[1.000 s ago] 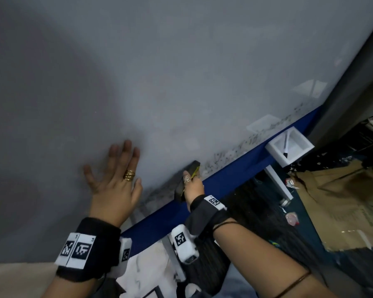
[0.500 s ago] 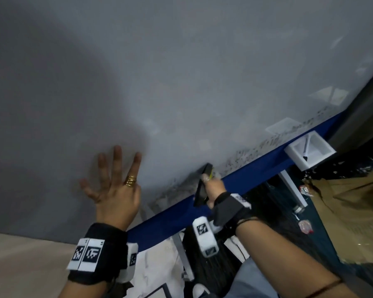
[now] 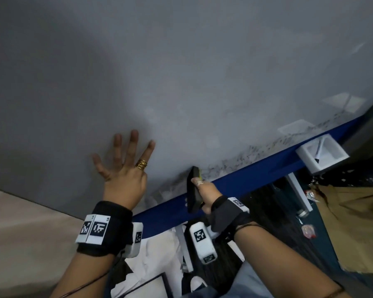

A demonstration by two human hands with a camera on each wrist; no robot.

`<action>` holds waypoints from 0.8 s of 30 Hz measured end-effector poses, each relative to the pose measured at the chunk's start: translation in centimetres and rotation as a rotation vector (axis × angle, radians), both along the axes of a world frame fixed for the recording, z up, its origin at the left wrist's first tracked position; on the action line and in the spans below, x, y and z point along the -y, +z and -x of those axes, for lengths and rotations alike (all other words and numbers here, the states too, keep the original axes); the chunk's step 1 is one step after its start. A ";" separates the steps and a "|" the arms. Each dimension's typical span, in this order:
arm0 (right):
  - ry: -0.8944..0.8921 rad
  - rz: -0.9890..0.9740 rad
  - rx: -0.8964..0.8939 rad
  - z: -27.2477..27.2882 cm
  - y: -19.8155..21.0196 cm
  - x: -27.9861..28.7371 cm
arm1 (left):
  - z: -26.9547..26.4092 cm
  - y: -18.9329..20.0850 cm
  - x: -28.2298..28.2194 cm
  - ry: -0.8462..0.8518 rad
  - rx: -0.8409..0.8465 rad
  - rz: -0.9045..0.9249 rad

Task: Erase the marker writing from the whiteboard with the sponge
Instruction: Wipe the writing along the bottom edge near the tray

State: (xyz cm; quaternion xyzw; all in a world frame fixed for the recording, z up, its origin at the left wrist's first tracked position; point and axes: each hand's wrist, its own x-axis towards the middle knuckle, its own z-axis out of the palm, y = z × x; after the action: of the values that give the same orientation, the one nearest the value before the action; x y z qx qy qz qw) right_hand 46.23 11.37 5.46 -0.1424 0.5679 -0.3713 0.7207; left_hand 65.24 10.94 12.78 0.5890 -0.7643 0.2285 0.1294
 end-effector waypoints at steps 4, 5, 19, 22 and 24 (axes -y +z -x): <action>-0.222 0.095 -0.063 1.6 0.2 1.1 | 0.1 0.0 -0.2 0.013 0.007 -0.030; -0.200 0.093 -0.075 0.6 0.4 1.0 | 0.2 0.1 -0.2 0.023 0.002 -0.039; 0.649 0.342 -0.641 1.8 1.2 0.2 | -2.5 2.8 -5.0 0.088 -0.343 0.253; 0.773 0.583 -1.093 3.2 0.9 -0.6 | -4.5 1.3 -7.0 0.206 -0.506 0.280; 0.762 0.728 -1.173 3.0 0.5 -1.1 | -5.8 0.3 -7.5 0.257 -0.562 0.302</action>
State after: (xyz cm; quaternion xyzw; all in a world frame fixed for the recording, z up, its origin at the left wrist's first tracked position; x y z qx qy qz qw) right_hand 43.20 12.50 5.97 -0.7269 0.6102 -0.1254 0.2890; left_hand 71.06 18.41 13.04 0.6945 -0.5761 0.1821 0.3907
